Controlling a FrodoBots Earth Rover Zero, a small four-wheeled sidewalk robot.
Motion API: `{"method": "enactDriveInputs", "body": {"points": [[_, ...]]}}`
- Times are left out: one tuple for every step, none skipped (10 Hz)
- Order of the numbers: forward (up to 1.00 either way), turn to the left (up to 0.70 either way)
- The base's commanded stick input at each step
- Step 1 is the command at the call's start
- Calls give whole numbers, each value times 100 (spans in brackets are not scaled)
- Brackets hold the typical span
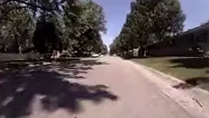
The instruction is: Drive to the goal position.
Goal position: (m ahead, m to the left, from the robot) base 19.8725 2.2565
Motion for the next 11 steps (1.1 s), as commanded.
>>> {"method": "enactDriveInputs", "body": {"points": [[70, 0], [70, 0], [70, 0], [70, 0], [70, 0], [70, 0], [70, 0], [70, 0], [70, 0], [70, 0], [70, 0]]}}
